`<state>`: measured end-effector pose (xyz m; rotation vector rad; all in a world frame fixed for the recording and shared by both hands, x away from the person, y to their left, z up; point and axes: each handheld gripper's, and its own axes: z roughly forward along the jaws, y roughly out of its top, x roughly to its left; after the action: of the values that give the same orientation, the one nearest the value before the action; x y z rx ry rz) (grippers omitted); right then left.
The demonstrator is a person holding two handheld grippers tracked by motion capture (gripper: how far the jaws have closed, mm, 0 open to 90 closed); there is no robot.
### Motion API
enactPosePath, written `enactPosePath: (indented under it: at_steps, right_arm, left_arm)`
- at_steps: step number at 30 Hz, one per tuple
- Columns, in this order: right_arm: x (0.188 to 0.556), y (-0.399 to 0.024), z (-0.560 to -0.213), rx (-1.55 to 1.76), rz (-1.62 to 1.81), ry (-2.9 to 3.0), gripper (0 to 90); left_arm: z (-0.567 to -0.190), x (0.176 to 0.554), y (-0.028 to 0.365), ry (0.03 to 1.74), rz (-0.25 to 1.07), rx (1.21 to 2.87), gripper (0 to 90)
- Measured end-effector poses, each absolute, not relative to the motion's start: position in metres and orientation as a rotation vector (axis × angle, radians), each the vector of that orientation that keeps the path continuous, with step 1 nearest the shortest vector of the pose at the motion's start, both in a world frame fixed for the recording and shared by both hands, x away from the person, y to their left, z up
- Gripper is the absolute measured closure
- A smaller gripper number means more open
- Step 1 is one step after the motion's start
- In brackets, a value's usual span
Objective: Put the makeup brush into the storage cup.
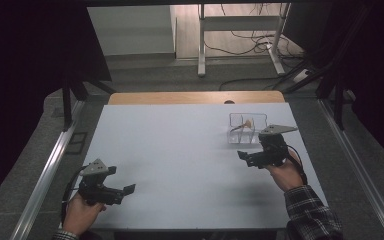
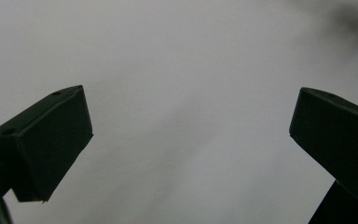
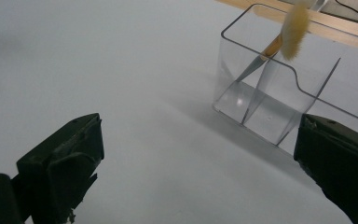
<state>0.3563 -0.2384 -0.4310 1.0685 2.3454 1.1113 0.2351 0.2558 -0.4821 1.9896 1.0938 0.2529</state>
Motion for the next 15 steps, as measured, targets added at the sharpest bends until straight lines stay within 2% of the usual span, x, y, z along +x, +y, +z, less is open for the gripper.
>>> enactPosePath:
  at_steps: [15]
  right_arm:
    - [0.341,-0.237,-0.436,1.041,1.097,2.377,0.9]
  left_arm:
    - [-0.481,0.234,0.255,1.095,0.278,2.000,0.0]
